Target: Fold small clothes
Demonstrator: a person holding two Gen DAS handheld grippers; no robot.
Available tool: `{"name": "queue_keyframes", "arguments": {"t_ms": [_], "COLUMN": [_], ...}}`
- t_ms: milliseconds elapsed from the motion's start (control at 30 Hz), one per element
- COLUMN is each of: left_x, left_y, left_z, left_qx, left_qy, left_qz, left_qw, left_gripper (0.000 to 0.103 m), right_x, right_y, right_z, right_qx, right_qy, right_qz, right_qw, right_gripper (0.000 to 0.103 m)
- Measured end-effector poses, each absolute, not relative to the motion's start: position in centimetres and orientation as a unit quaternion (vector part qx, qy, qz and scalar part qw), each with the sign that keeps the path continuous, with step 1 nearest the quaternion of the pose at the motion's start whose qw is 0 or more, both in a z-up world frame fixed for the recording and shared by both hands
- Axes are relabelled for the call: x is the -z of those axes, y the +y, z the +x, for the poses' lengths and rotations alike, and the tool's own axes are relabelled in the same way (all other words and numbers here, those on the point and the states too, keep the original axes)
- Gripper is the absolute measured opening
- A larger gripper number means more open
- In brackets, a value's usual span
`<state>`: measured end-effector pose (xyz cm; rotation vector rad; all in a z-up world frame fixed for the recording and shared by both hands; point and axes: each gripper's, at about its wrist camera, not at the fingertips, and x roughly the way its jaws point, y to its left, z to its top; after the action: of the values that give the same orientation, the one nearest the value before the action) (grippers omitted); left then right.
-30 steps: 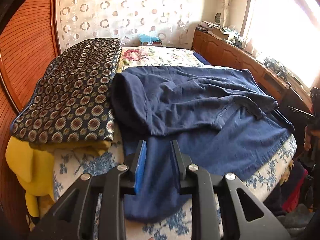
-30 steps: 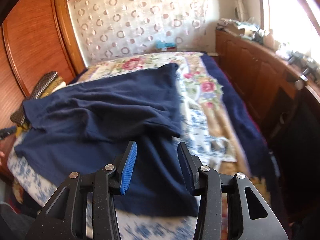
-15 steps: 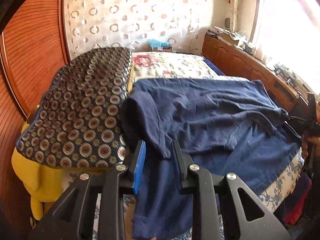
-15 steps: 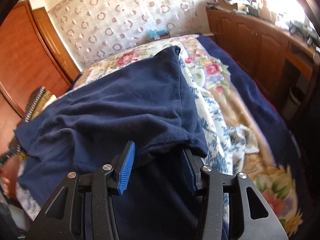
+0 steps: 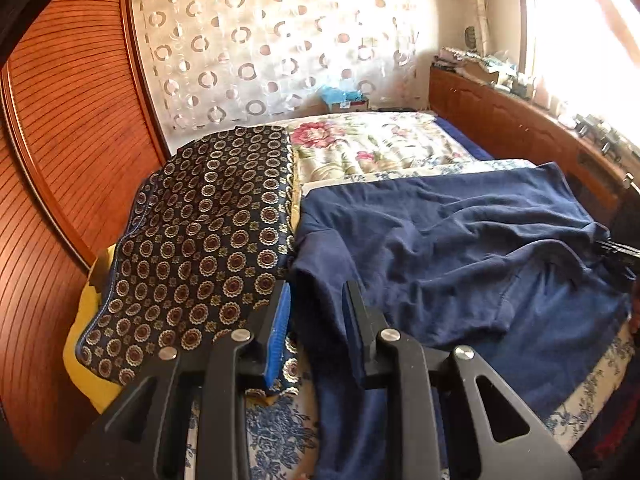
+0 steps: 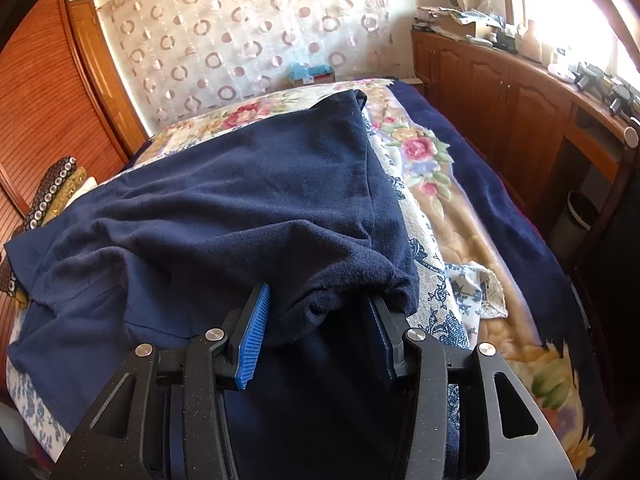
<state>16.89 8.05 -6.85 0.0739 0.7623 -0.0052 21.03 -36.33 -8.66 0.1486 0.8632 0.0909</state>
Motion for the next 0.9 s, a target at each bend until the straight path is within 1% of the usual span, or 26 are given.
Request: {"name": "queue_keyframes", "arguments": {"t_ms": [100, 300, 467, 500, 533, 567, 600, 633, 667, 700, 767, 900], "left_x": [7.3, 8.7, 9.1, 9.0, 8.9, 8.7, 8.6, 8.4, 8.3, 7.9, 7.2, 4.6], "left_y": [8.0, 8.7, 9.1, 9.2, 9.2, 9.2, 9.2, 9.3, 9.3, 9.1, 9.2, 9.6], "left_z": [17.6, 19.7, 20.4, 20.4, 20.4, 20.4, 20.4, 20.4, 20.4, 20.3, 19.7, 17.8], "left_qx": [-0.001, 0.003, 0.002, 0.004, 0.006, 0.013, 0.017, 0.02, 0.022, 0.024, 0.024, 0.035], "left_qy": [0.38, 0.409, 0.405, 0.402, 0.398, 0.393, 0.393, 0.391, 0.389, 0.382, 0.368, 0.325], "left_qz": [0.044, 0.023, 0.018, 0.018, 0.019, 0.019, 0.016, 0.011, 0.01, 0.009, 0.005, -0.021], "left_qw": [0.924, 0.912, 0.914, 0.915, 0.917, 0.919, 0.919, 0.92, 0.921, 0.924, 0.929, 0.945], "left_gripper": [0.025, 0.025, 0.025, 0.025, 0.022, 0.003, 0.001, 0.001, 0.0, 0.0, 0.0, 0.0], "right_x": [8.7, 8.8, 8.6, 8.5, 8.4, 8.3, 8.2, 8.0, 7.7, 7.6, 7.0, 4.5], "right_y": [-36.5, -36.5, -35.9, -35.9, -36.0, -36.0, -36.1, -36.3, -36.4, -36.5, -36.2, -35.8], "right_z": [21.0, 21.0, 20.9, 20.9, 20.9, 20.9, 21.0, 21.1, 21.3, 21.4, 21.5, 20.9], "right_qx": [-0.048, -0.048, -0.038, -0.037, -0.036, -0.036, -0.037, -0.038, -0.039, -0.042, -0.05, -0.058], "right_qy": [0.416, 0.415, 0.418, 0.417, 0.416, 0.416, 0.414, 0.412, 0.41, 0.409, 0.405, 0.366], "right_qz": [0.083, 0.082, 0.048, 0.045, 0.044, 0.044, 0.046, 0.047, 0.048, 0.049, 0.041, 0.028], "right_qw": [0.904, 0.905, 0.906, 0.907, 0.907, 0.908, 0.908, 0.909, 0.91, 0.91, 0.912, 0.928], "right_gripper": [0.047, 0.047, 0.045, 0.041, 0.039, 0.036, 0.029, 0.024, 0.012, 0.006, 0.002, 0.001]}}
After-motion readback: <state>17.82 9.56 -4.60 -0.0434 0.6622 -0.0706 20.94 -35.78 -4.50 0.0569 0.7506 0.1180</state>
